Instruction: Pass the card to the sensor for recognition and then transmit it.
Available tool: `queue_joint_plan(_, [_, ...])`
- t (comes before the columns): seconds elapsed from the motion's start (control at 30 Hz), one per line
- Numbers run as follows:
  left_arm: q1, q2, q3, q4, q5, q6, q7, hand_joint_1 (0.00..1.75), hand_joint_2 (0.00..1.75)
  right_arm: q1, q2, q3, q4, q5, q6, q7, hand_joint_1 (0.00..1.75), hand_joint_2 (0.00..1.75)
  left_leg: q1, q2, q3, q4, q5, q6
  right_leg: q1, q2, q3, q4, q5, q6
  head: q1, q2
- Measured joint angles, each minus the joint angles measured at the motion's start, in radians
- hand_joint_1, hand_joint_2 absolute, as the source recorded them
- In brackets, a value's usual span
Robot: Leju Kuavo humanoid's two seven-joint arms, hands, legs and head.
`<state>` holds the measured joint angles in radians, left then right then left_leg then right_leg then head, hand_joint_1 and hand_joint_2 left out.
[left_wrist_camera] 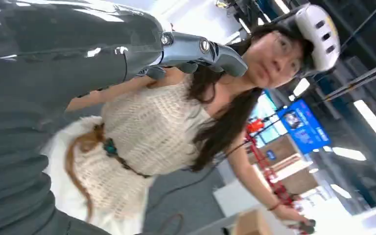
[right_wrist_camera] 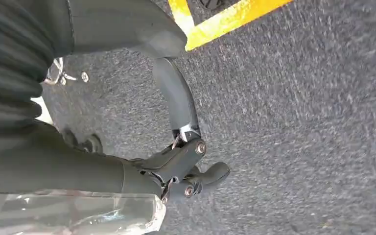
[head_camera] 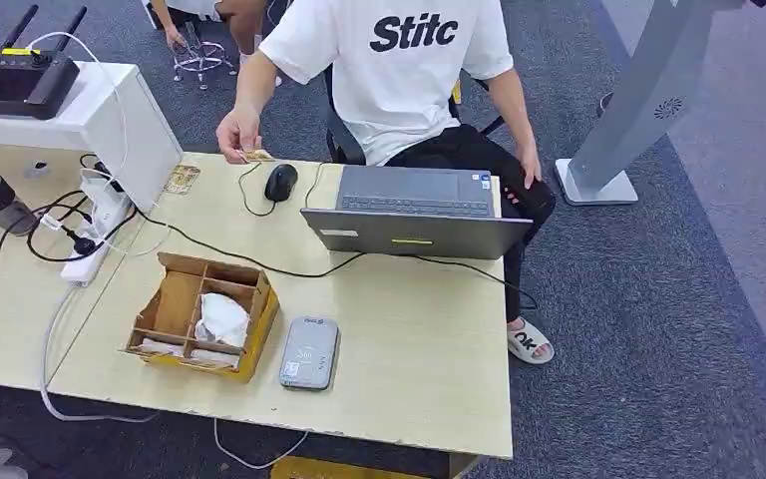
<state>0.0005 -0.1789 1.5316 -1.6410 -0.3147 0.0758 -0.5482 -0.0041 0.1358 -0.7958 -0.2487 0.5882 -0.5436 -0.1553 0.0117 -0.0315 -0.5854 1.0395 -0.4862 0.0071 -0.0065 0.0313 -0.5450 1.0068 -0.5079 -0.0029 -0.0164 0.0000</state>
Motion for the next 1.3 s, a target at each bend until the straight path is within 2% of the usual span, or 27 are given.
queue_joint_plan(0.1, [-0.005,0.034,0.0,-0.019,-0.012,-0.06,0.022,0.0,1.75,-0.006,0.0,-0.001,0.0,0.021,0.003,0.017,0.0,1.75,0.0,0.0,0.0,0.0,0.0,0.0,0.0,0.0,0.0,0.0,0.0,0.0,0.0,0.0])
queue_joint_plan(0.2, [-0.011,0.077,0.0,-0.018,-0.053,-0.09,0.042,0.0,1.75,-0.011,0.0,-0.003,0.0,0.042,0.006,0.027,0.0,1.75,0.0,0.0,0.0,0.0,0.0,0.0,0.0,0.0,0.0,0.0,0.0,0.0,0.0,0.0])
queue_joint_plan(0.37, [-0.019,0.132,0.0,-0.005,-0.079,-0.097,0.051,0.0,1.75,-0.016,0.0,-0.003,0.0,0.06,0.006,0.03,0.0,1.75,0.0,0.0,0.0,0.0,0.0,0.0,0.0,0.0,0.0,0.0,0.0,0.0,0.0,0.0])
queue_joint_plan(0.5, [-0.023,0.176,-0.002,0.019,-0.121,-0.1,0.035,0.0,1.75,-0.02,0.0,-0.003,0.0,0.075,0.008,0.03,0.0,1.75,0.0,0.0,0.0,0.0,0.0,0.0,0.0,0.0,-0.002,0.0,0.0,0.0,0.0,0.0])
queue_joint_plan(0.67, [-0.026,0.224,-0.052,0.04,-0.155,-0.091,0.024,0.0,1.75,-0.025,0.0,-0.003,0.0,0.097,0.025,0.044,0.0,1.75,0.0,0.0,0.001,0.0,0.0,0.0,0.0,0.0,-0.002,0.0,0.0,0.0,0.0,0.0])
queue_joint_plan(0.73, [-0.025,0.235,-0.111,0.042,-0.16,-0.039,0.044,0.0,1.75,-0.026,0.0,-0.005,0.0,0.106,0.035,0.052,0.0,1.75,0.0,0.0,0.001,0.0,0.001,-0.001,0.0,0.0,-0.002,0.0,0.0,0.0,0.0,0.0])
queue_joint_plan(0.8, [-0.022,0.245,-0.203,0.043,-0.155,0.045,0.079,0.0,1.75,-0.029,-0.001,-0.011,0.0,0.12,0.041,0.061,0.0,1.75,0.0,-0.001,0.001,0.0,0.001,-0.001,0.0,0.0,-0.002,0.0,0.0,0.0,0.001,0.0])
queue_joint_plan(0.87, [-0.015,0.263,-0.316,0.049,-0.126,0.147,0.125,0.0,1.75,-0.031,-0.002,-0.017,0.0,0.138,0.042,0.071,0.0,1.75,0.0,0.0,0.001,0.0,0.001,-0.001,0.0,0.0,-0.001,0.0,0.001,-0.001,0.0,0.0])
queue_joint_plan(0.97, [-0.006,0.299,-0.5,0.06,-0.116,0.258,0.184,0.0,1.75,-0.035,-0.002,-0.023,0.0,0.16,0.055,0.072,0.0,1.75,0.0,-0.001,0.001,0.0,0.002,-0.001,0.0,-0.001,-0.001,0.0,0.001,-0.001,0.0,0.0])
queue_joint_plan(1.07, [-0.005,0.32,-0.621,0.069,-0.116,0.285,0.2,0.0,1.75,-0.038,-0.002,-0.024,0.0,0.166,0.056,0.074,0.0,1.75,0.0,0.0,0.001,0.0,0.002,-0.002,0.0,0.0,0.0,0.001,0.002,-0.002,0.0,0.0])
queue_joint_plan(1.3, [-0.001,0.355,-0.756,0.086,-0.123,0.311,0.22,0.0,1.75,-0.04,-0.002,-0.029,0.0,0.179,0.056,0.071,0.0,1.75,0.0,0.001,0.001,0.0,0.002,-0.002,0.0,0.001,-0.003,0.0,0.002,-0.002,0.0,0.0])
